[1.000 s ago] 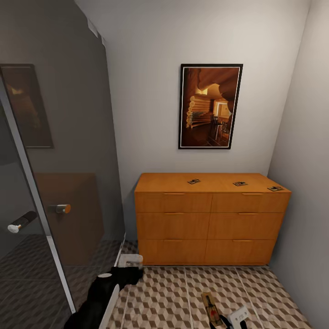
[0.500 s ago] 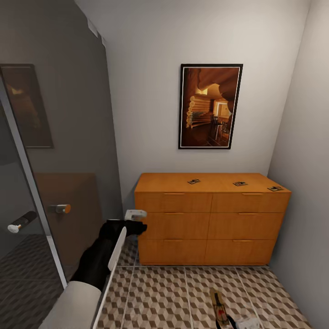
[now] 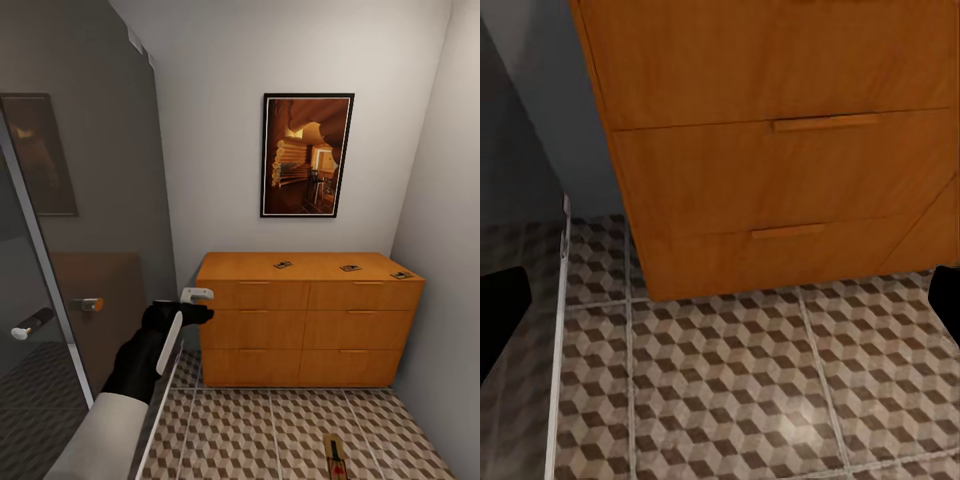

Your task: Take the four mousetraps from the cabinet in the bathroom and place them on the bathroom floor. Make sure all four end up on the same floor surface, and ensure that at least two of them are either under or directly next to the same bathroom sink.

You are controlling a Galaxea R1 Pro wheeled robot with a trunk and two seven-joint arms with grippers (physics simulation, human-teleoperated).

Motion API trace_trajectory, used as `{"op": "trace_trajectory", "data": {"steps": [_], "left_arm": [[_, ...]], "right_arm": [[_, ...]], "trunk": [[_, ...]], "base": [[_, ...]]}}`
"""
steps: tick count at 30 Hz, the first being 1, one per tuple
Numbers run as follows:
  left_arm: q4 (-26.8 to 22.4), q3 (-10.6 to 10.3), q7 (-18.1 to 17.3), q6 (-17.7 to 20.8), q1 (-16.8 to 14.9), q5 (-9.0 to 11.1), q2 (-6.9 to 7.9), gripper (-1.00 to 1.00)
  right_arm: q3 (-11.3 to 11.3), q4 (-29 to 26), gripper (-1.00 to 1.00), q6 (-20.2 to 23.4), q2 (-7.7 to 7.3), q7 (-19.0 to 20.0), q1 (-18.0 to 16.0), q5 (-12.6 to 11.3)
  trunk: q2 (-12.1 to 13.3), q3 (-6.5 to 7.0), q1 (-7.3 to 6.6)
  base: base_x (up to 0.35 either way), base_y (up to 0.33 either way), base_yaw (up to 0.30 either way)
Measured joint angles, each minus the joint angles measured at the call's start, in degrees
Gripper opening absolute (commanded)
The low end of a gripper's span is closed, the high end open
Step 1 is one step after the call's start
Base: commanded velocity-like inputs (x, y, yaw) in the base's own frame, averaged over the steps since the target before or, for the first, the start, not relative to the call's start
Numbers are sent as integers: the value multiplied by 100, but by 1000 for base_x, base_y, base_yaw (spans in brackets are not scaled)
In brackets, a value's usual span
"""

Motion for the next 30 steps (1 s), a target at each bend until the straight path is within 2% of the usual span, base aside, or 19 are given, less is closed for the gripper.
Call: {"op": "trace_trajectory", "data": {"steps": [7,8,13,19,25,30], "left_arm": [[-146,-194,-175,9,55,-182,189,100],[-114,-227,-205,-23,88,-154,172,100],[47,-66,-117,-184,234,-19,174,100],[240,130,57,-376,262,65,163,100],[433,30,225,-569,262,73,64,100],[272,-133,154,-571,257,74,17,100]], "right_arm": [[-19,-25,-100,199,158,21,197,-38],[-5,-20,-100,232,186,25,230,-41],[-7,-12,-100,139,239,-71,393,14],[-7,-11,-100,-49,248,-119,368,37],[-2,-7,-100,-224,256,-125,364,37],[0,4,-100,-185,256,-126,364,32]], "trunk": [[0,0,0],[0,0,0],[0,0,0],[0,0,0],[0,0,0],[0,0,0]], "base": [[0,0,0],[0,0,0],[0,0,0],[0,0,0],[0,0,0],[0,0,0]]}}
